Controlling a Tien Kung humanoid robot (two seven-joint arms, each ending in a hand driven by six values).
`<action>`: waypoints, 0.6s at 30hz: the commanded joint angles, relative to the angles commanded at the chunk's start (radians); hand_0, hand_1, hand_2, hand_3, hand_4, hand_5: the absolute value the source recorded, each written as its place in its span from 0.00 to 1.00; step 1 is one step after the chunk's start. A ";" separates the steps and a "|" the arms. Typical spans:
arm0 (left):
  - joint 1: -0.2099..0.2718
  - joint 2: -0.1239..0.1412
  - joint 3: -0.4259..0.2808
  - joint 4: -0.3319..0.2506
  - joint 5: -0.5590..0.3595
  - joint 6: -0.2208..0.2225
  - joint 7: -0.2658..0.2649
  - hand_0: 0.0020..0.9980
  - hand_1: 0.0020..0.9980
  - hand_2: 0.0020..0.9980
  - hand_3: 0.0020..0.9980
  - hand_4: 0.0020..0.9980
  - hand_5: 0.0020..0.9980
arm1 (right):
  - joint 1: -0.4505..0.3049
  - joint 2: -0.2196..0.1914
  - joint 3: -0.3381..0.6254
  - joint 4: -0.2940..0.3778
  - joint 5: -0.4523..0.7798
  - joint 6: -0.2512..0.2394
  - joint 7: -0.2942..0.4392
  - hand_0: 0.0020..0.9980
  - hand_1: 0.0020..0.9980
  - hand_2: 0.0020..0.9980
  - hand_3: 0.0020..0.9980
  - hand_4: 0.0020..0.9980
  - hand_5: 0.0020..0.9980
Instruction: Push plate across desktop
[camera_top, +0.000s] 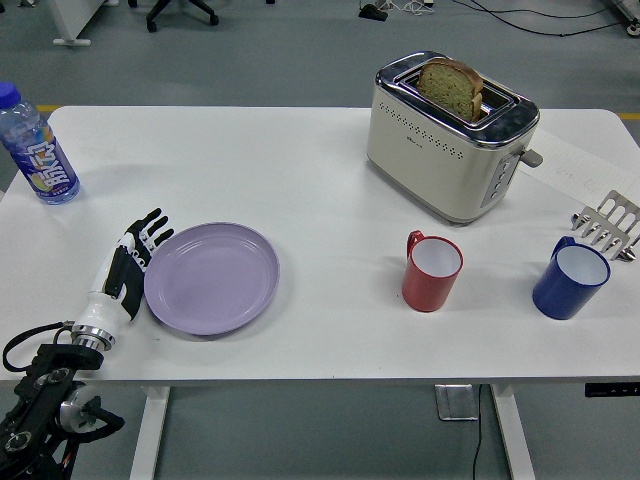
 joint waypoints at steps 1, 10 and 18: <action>0.000 0.000 0.003 -0.002 -0.001 0.000 0.000 0.87 0.90 0.93 0.90 0.50 1.00 | 0.000 0.000 0.000 0.000 0.000 0.000 0.000 0.62 0.56 0.66 0.64 0.17 0.39; 0.004 0.000 0.062 -0.018 -0.014 0.004 -0.004 0.87 0.90 0.93 0.90 0.50 1.00 | -0.001 0.000 -0.002 0.000 -0.003 0.001 -0.001 0.62 0.56 0.66 0.64 0.17 0.39; 0.010 0.000 0.107 -0.033 -0.026 0.007 -0.009 0.86 0.90 0.93 0.89 0.50 1.00 | 0.000 -0.001 -0.005 0.000 0.001 0.001 0.000 0.62 0.56 0.66 0.64 0.17 0.39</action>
